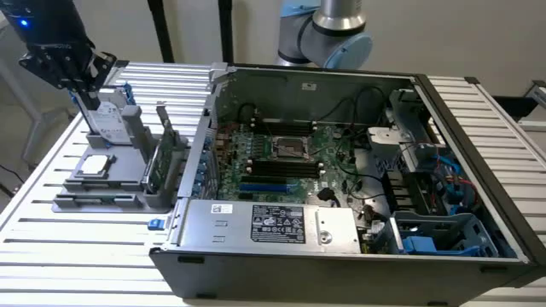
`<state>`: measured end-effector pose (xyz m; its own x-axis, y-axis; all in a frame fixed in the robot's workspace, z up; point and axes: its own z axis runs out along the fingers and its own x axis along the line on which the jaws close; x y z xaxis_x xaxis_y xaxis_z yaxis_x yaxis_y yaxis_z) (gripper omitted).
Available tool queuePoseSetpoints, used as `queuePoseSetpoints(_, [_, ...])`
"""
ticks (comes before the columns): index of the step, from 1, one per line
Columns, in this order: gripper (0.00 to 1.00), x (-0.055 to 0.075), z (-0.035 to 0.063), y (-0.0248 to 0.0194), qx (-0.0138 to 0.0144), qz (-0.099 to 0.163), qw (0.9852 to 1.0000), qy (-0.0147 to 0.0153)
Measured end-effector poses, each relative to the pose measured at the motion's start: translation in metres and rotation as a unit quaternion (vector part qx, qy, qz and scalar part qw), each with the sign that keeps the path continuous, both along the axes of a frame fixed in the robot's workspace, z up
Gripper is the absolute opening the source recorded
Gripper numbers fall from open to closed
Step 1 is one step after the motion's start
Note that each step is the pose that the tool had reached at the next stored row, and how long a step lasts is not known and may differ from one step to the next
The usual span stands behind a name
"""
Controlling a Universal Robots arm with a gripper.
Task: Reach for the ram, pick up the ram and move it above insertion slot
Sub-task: 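Reach for the ram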
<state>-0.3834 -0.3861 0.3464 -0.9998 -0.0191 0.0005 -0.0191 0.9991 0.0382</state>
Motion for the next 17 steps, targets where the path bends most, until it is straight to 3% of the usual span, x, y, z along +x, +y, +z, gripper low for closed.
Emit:
queuePoseSetpoints(14, [0.11,0.0,0.0001,-0.0001,0.0,0.0,1.0,0.0001])
queuePoseSetpoints(16, [0.11,-0.0001,0.0,-0.0026,0.0,0.0,1.0,0.0001])
queuePoseSetpoints(17, [0.11,-0.0001,0.0,-0.0067,0.0,0.0,1.0,0.0001])
